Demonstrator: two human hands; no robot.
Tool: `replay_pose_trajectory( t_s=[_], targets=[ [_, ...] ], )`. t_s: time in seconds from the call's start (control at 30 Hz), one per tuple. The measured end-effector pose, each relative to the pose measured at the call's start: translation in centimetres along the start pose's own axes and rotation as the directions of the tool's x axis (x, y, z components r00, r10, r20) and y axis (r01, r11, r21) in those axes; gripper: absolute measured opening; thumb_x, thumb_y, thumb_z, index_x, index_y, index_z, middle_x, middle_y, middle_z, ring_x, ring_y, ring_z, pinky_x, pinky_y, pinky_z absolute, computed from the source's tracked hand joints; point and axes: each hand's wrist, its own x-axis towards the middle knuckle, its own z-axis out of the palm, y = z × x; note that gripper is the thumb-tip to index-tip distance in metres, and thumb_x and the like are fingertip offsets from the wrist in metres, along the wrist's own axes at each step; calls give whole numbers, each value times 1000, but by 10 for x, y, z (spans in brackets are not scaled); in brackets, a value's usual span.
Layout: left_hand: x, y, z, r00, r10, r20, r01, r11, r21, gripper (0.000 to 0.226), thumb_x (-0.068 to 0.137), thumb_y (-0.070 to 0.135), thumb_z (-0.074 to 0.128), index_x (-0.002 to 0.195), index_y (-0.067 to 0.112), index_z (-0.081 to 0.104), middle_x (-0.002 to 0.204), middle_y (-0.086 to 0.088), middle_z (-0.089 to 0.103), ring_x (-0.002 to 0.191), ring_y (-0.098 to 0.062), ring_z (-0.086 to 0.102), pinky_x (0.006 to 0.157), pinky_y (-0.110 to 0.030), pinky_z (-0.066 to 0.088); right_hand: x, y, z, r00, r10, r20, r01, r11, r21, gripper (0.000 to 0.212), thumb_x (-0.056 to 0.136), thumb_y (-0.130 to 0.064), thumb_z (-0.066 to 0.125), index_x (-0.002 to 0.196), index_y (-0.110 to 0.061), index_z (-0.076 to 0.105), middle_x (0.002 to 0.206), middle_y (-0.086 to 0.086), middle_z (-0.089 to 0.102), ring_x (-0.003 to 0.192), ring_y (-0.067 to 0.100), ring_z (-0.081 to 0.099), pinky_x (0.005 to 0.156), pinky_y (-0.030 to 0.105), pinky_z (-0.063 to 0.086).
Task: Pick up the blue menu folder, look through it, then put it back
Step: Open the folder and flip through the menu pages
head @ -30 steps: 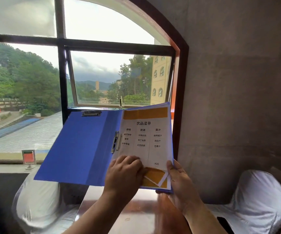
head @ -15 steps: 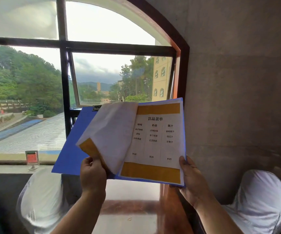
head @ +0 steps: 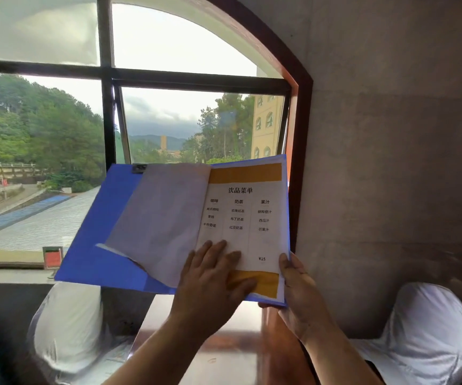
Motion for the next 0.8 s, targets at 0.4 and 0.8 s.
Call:
replay_pose_trajectory(
  t_s=[0.4,0.8],
  targets=[
    [7,-18,-10,876,-358,-324,187,870,-456,21,98,30,66,78,27,59,72,7,66,68,-12,58,59,-34,40,-4,-6,-12,999,-8,-43,8,1000,-3,53,89,-50,62,129,-16,67,116,21,75,78,32,81,48,41,63],
    [-1,-54,-14,537,-827,-167,460,453,-764,21,94,30,69,94,12,58,77,3,60,80,-36,64,58,-29,39,-2,-10,-14,998,5,-69,-9,998,-58,72,67,-79,83,124,-36,74,123,11,79,91,37,82,55,45,63]
  ],
)
